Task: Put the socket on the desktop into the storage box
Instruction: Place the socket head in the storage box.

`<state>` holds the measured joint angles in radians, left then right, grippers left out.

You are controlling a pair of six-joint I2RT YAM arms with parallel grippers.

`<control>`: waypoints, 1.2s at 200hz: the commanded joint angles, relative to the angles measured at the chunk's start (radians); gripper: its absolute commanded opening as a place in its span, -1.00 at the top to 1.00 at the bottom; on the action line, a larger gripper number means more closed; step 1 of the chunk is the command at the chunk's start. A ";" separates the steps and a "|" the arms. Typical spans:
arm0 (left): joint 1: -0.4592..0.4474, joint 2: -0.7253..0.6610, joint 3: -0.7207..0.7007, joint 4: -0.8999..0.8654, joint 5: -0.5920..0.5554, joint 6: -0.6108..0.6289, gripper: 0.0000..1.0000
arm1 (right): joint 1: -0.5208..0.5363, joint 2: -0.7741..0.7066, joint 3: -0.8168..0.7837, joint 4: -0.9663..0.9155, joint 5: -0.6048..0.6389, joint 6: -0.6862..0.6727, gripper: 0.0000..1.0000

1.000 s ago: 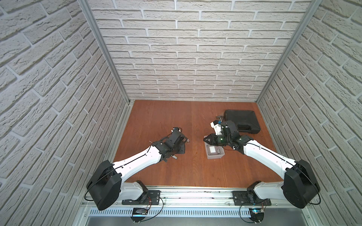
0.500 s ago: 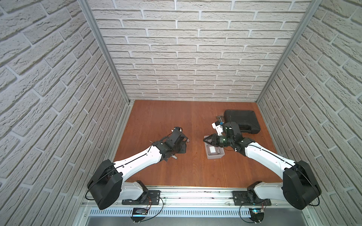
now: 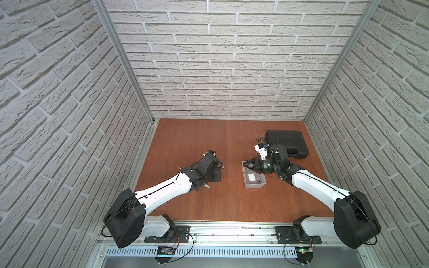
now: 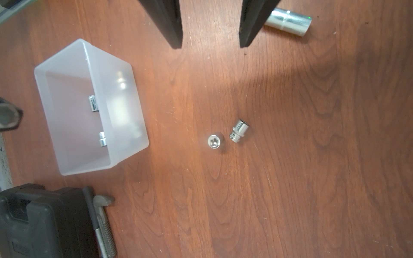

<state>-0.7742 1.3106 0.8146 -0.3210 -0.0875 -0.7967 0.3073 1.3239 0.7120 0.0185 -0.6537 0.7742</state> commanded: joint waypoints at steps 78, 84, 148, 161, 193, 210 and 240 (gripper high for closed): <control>0.006 0.000 -0.012 0.016 0.000 0.011 0.06 | -0.062 -0.036 -0.021 -0.021 0.004 -0.008 0.95; 0.005 0.002 -0.011 0.017 -0.001 0.012 0.06 | -0.065 -0.036 -0.021 -0.025 0.005 -0.010 0.95; 0.006 0.015 -0.006 0.025 0.005 0.015 0.06 | -0.084 -0.047 -0.023 -0.077 0.021 -0.040 0.95; 0.006 0.015 -0.006 0.025 0.008 0.016 0.06 | -0.085 -0.050 -0.020 -0.098 0.035 -0.053 0.95; 0.006 0.017 -0.015 0.034 0.009 0.016 0.06 | -0.085 -0.052 -0.014 -0.159 0.066 -0.089 0.95; 0.006 0.028 -0.010 0.037 0.015 0.017 0.06 | -0.085 -0.061 -0.019 -0.161 0.063 -0.091 0.95; 0.006 0.040 -0.001 0.047 0.020 0.019 0.06 | -0.088 -0.064 -0.024 -0.175 0.069 -0.097 0.95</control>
<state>-0.7742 1.3357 0.8143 -0.3119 -0.0795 -0.7959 0.2283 1.2884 0.7006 -0.1459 -0.5953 0.7048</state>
